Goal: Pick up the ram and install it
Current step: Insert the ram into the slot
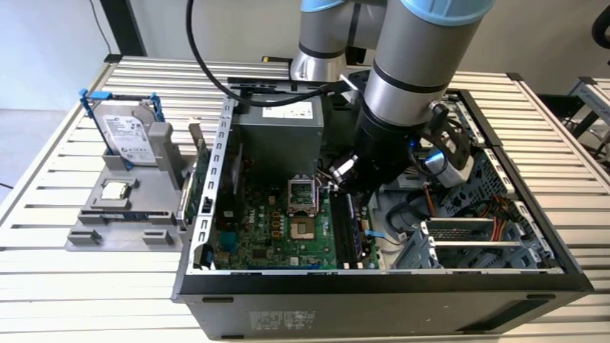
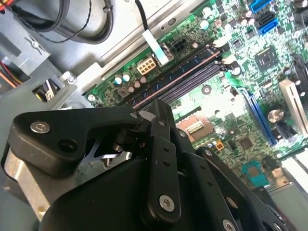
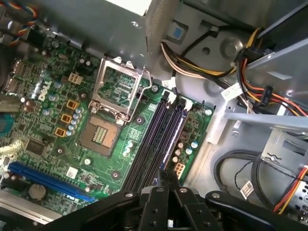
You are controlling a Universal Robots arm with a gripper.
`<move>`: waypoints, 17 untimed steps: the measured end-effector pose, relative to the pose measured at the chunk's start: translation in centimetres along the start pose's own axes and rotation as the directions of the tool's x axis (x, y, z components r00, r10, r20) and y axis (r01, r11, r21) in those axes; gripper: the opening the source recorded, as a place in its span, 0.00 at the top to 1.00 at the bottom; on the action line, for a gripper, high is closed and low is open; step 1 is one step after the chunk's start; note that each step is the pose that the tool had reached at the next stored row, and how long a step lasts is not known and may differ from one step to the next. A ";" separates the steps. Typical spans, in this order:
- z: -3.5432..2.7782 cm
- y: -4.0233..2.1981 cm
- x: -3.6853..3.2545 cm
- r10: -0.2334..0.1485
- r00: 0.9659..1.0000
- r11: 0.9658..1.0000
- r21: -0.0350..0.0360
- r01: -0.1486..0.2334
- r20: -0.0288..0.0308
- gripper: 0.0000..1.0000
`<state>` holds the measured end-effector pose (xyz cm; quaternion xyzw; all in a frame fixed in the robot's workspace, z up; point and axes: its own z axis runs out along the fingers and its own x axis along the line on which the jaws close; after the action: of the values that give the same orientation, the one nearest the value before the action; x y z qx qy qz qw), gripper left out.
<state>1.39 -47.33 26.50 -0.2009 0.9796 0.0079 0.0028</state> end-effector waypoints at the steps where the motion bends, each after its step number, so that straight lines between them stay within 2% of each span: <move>1: 0.00 0.00 0.00 -0.008 1.000 1.000 0.000 0.008 0.000 1.00; 5: 0.00 0.00 0.00 -0.031 1.000 1.000 0.000 0.031 0.000 1.00; 17: 0.00 0.00 -0.01 -0.070 0.998 0.998 -0.002 0.070 0.000 1.00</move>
<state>1.40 -47.33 26.50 -0.2352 0.9719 0.0088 0.0027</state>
